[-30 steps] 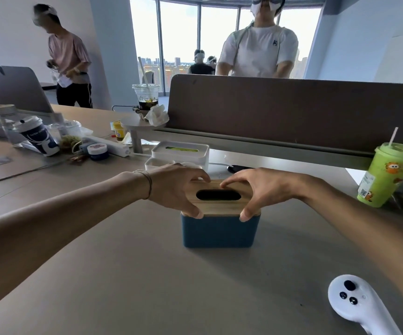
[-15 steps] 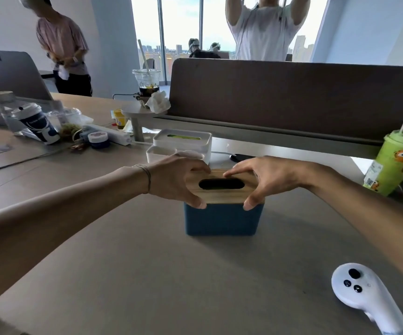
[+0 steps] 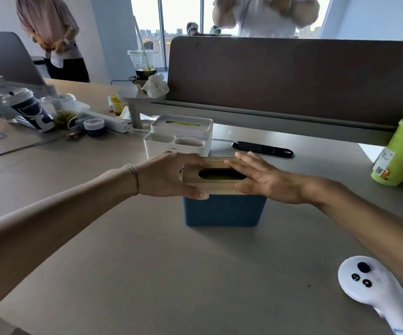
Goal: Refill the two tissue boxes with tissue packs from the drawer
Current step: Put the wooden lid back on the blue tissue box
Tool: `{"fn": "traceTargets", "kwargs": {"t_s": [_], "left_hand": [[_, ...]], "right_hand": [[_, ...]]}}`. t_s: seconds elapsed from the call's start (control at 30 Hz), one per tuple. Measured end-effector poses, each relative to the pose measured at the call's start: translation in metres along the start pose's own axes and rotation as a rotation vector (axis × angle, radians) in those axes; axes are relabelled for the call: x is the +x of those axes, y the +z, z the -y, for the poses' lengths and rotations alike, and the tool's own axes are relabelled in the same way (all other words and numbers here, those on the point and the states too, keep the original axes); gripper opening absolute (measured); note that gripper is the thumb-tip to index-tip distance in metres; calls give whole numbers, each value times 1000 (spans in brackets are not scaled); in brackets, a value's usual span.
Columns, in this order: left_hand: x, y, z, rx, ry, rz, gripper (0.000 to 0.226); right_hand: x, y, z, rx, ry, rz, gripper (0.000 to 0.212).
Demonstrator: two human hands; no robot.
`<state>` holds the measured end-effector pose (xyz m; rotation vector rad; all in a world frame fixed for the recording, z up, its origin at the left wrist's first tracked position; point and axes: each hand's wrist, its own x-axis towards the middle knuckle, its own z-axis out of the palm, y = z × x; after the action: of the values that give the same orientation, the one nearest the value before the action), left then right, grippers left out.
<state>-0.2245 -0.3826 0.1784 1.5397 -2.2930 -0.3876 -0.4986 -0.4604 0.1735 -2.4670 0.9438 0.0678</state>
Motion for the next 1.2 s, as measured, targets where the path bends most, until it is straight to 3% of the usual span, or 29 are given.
{"fn": "traceTargets", "kwargs": {"t_s": [0.1, 0.2, 0.3, 0.53, 0.77, 1.0, 1.2], "left_hand": [[-4, 3, 0, 8, -16, 25, 75], [1, 5, -14, 118, -63, 51, 77], [15, 16, -35, 255, -29, 87, 102], [55, 4, -43, 371, -16, 73, 116], [132, 10, -33, 404, 81, -63, 98], [185, 44, -6, 515, -85, -80, 92], [197, 48, 13, 532, -120, -24, 82]], "right_hand": [[-2, 4, 4, -127, 30, -61, 69], [-2, -4, 8, -98, 74, 28, 100], [-3, -6, 14, -126, 46, -73, 122], [-5, -11, 0, -97, 20, -373, 113], [33, -41, -51, -17, 89, -589, 112], [88, -65, -76, 4, 126, -536, 111], [110, -62, -89, -21, 195, -433, 108]]}}
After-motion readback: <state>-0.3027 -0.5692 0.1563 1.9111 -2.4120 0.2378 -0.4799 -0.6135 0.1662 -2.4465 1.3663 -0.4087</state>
